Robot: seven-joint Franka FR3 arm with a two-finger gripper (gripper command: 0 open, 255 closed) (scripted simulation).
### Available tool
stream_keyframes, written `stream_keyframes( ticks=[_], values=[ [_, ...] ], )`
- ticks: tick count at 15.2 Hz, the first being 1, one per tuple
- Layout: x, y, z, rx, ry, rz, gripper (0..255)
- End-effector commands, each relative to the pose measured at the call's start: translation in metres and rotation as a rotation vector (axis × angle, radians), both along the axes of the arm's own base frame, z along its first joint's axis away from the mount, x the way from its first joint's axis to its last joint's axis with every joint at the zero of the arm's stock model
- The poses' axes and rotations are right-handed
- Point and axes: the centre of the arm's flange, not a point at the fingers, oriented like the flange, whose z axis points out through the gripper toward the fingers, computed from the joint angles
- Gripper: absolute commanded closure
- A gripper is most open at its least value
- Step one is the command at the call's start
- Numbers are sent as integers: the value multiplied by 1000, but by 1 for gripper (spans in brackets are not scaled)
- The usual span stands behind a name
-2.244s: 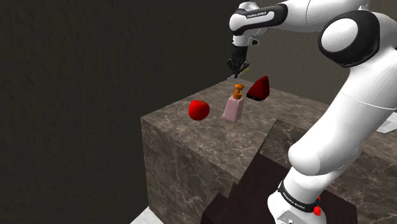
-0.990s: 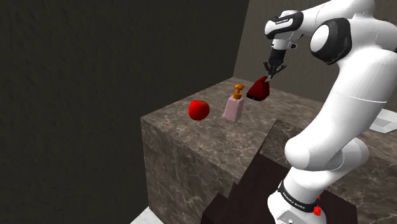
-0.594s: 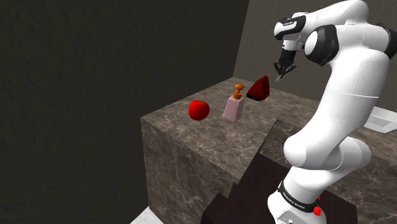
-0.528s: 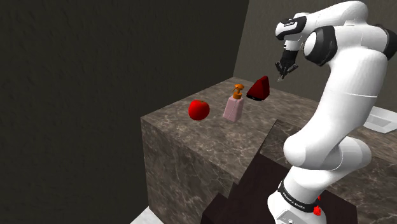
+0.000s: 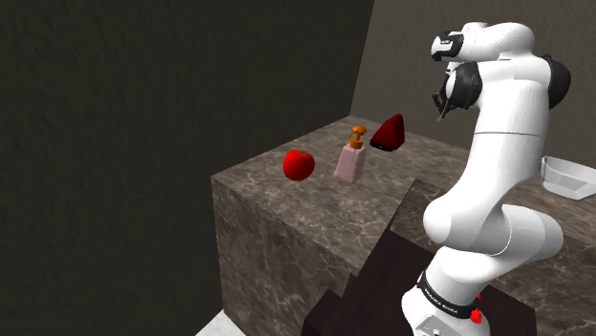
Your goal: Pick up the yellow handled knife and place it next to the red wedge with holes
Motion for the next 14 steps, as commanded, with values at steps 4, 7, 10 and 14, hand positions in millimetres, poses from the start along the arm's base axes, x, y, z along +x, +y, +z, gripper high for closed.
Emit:
stream_keyframes(
  ticks=[4,7,10,14],
  values=[
    [-10,-18,-16,0,0,2,255],
    [-10,-18,-32,0,0,2,255],
    [-10,-18,-48,0,0,2,255],
    [-10,-18,-69,0,0,2,255]
  ],
)
